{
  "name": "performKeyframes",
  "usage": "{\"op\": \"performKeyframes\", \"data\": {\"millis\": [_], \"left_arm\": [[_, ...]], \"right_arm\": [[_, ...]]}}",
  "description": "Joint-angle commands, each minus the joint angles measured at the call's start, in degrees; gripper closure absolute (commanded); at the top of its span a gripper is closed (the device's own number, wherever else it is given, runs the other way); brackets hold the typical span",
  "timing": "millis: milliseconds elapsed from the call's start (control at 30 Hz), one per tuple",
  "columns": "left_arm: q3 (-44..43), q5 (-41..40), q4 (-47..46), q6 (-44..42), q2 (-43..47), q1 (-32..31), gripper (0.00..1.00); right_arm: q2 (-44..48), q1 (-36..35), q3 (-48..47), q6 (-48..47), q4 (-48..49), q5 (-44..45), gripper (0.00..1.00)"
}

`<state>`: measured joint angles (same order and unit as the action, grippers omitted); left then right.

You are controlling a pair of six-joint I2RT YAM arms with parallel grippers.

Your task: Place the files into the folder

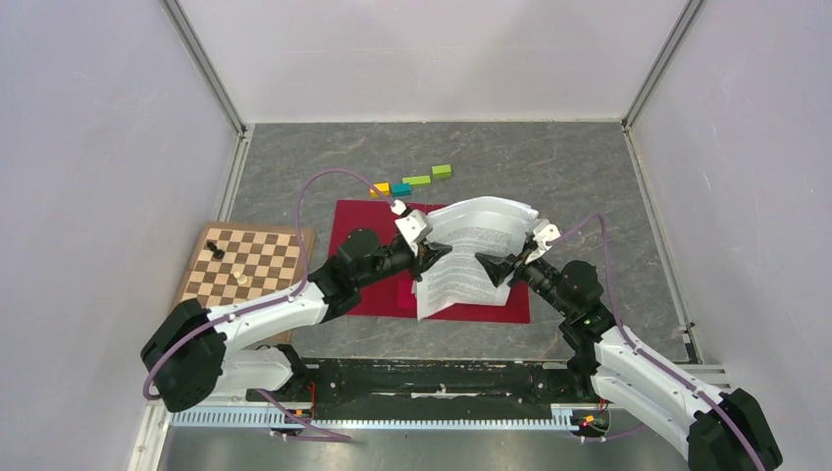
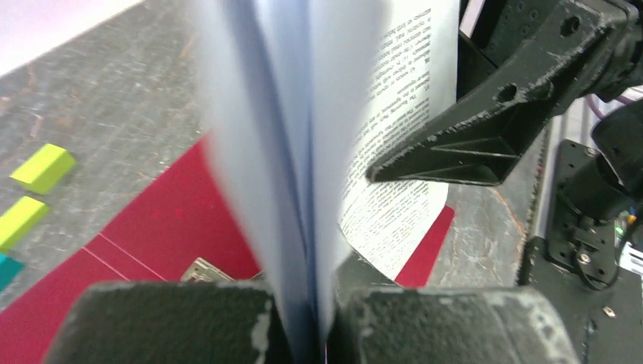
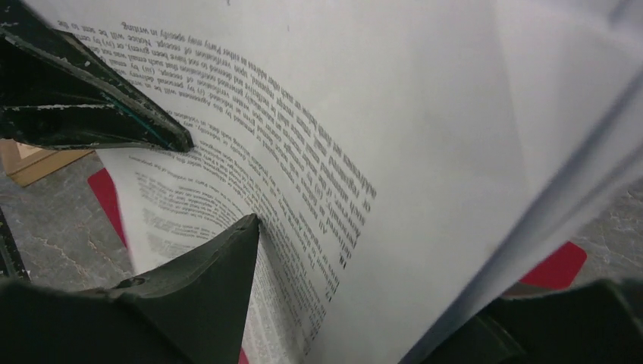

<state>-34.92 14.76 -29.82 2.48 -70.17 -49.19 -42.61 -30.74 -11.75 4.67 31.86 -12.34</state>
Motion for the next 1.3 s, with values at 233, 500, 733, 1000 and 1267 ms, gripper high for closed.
{"op": "performKeyframes", "data": {"millis": [233, 500, 733, 1000, 1267], "left_arm": [[0.79, -10.25, -9.45, -7.77, 3.7, -0.56, 0.93], [4.68, -13.18, -10.01, -5.11, 3.61, -0.56, 0.73], [7.96, -14.52, -13.3, -3.87, 4.18, -0.53, 0.7], [7.89, -14.39, -13.51, -3.41, 3.92, -0.55, 0.73], [1.55, -7.76, -4.22, -5.36, 5.36, -0.56, 0.98]], "right_arm": [[-3.21, 0.06, -7.55, -0.27, 3.73, -3.97, 0.41], [-4.3, 0.03, -5.93, 0.82, 5.38, -4.68, 0.41], [-5.14, 0.07, -4.32, 1.91, 7.12, -5.41, 0.41], [-6.56, 0.08, -4.03, 2.27, 8.39, -5.94, 0.41], [-4.45, 0.07, -7.09, -0.76, 3.14, -5.6, 0.39]]}}
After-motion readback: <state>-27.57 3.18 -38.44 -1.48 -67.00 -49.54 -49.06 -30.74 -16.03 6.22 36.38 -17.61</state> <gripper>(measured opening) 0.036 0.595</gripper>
